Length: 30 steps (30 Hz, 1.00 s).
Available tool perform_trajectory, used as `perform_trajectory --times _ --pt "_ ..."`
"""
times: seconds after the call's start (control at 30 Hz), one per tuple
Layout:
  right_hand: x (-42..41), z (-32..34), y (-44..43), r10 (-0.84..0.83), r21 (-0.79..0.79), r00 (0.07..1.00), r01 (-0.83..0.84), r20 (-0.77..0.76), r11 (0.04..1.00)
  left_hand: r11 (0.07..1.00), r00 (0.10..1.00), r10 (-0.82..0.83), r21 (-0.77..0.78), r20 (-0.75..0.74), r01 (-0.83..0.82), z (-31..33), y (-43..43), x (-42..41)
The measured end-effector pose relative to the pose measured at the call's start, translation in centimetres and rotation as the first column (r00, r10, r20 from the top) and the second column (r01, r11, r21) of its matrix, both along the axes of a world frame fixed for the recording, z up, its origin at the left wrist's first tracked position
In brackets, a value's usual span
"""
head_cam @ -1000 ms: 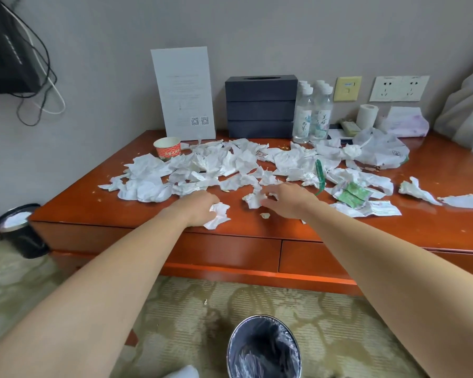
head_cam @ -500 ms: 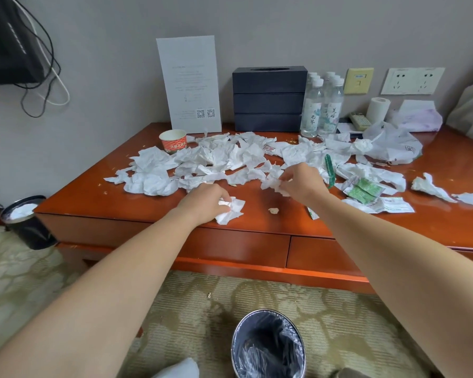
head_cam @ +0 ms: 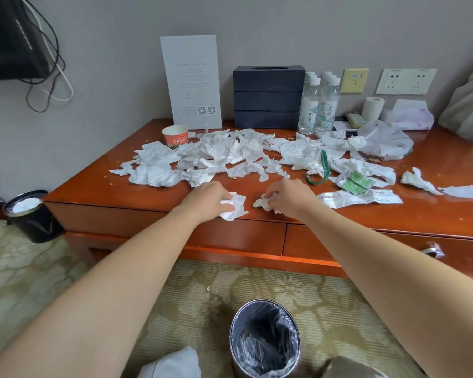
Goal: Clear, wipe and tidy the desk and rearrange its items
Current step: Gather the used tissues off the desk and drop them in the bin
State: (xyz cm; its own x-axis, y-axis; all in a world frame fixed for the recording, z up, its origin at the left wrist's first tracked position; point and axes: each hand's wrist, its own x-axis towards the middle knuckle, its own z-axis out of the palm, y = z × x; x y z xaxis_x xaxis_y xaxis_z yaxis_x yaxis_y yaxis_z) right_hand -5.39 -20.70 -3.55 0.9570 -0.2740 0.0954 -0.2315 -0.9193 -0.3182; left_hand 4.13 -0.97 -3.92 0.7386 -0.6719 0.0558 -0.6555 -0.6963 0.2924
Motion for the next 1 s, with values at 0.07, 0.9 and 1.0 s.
perform_trajectory --times 0.07,0.9,1.0 --pt "0.2 -0.2 0.5 -0.025 -0.043 1.0 0.025 0.007 0.999 1.0 1.0 0.009 -0.005 0.014 -0.009 0.0 -0.1 -0.4" --pt "-13.4 -7.1 3.9 -0.082 0.132 0.995 0.088 -0.05 0.987 0.997 0.994 -0.083 0.002 0.066 0.083 -8.4 1.9 -12.2" --pt "-13.2 -10.8 3.5 -0.103 0.167 0.989 0.119 -0.105 0.979 0.994 0.996 -0.089 0.057 0.015 0.088 -12.0 1.1 -12.0"
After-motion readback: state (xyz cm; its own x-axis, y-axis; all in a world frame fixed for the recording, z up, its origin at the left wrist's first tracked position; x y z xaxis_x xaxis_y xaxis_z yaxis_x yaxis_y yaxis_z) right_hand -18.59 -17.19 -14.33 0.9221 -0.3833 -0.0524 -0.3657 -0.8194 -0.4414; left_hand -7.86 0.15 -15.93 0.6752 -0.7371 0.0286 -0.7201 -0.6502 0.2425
